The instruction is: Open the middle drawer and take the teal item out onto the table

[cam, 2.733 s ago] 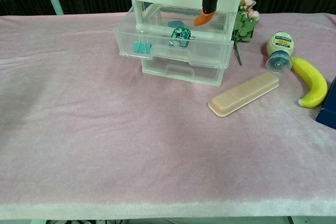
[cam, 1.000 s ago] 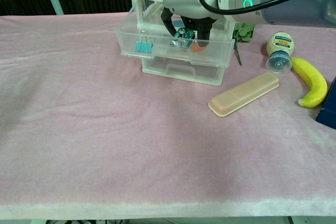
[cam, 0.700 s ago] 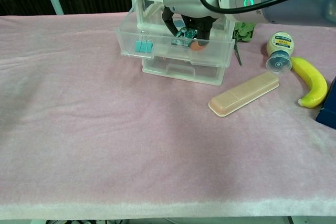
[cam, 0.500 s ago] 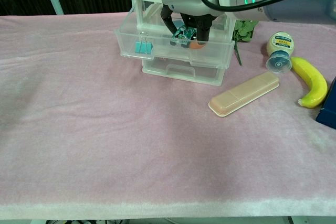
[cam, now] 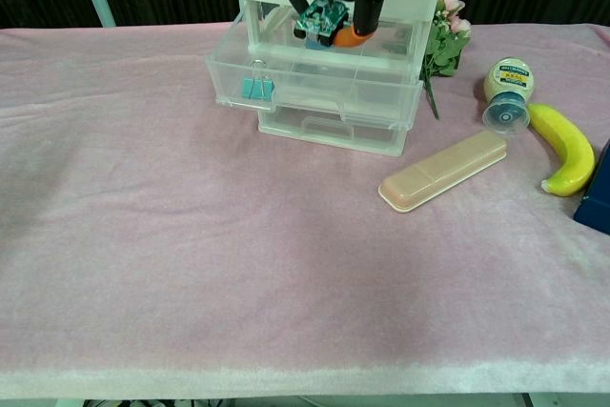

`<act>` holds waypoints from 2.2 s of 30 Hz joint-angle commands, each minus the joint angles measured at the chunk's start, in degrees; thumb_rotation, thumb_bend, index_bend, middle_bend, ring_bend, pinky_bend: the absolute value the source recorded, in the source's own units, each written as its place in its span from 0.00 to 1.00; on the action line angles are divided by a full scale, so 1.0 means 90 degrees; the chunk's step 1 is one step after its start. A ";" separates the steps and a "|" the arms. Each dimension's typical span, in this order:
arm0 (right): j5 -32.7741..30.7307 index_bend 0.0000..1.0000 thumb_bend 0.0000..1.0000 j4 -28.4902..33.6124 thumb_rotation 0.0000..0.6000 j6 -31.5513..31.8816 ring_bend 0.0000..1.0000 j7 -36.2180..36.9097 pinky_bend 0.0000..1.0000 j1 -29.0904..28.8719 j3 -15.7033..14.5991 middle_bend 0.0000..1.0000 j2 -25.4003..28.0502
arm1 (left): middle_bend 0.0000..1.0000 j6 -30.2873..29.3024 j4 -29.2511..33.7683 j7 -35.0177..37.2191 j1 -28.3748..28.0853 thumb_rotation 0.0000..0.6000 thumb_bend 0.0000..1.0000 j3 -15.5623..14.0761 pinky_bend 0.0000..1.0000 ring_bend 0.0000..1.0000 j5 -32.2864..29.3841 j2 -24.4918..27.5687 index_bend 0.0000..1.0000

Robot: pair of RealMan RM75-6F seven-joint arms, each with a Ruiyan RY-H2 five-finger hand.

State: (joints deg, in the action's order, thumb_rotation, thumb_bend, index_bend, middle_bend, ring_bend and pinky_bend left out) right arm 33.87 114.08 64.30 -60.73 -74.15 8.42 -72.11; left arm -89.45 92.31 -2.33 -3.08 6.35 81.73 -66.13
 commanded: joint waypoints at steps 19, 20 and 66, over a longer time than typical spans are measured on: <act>0.2363 0.54 0.28 0.1661 1.00 0.0992 0.92 0.2147 0.80 0.2566 -0.1035 0.91 0.2331 | 0.00 -0.0224 -0.0032 0.0002 0.0090 1.00 0.00 -0.0052 0.00 0.00 0.0185 -0.0003 0.00; 0.2491 0.54 0.28 0.1560 1.00 0.0979 0.92 0.2221 0.80 0.2690 -0.1146 0.91 0.2309 | 0.00 -0.0239 -0.0035 -0.0006 0.0096 1.00 0.00 -0.0055 0.00 0.00 0.0196 -0.0006 0.00; 0.3524 0.01 0.13 -0.1424 1.00 0.0727 0.88 0.2860 0.78 0.4852 -0.1776 0.87 0.0035 | 0.00 -0.0163 0.0031 0.0014 0.0096 1.00 0.00 -0.0066 0.00 0.00 0.0174 0.0032 0.00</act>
State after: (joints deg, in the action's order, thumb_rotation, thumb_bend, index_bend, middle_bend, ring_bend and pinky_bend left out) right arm 64.50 100.89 69.76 -35.20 -31.19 -7.44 -72.40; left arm -90.93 92.60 -2.20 -2.21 5.77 83.31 -65.84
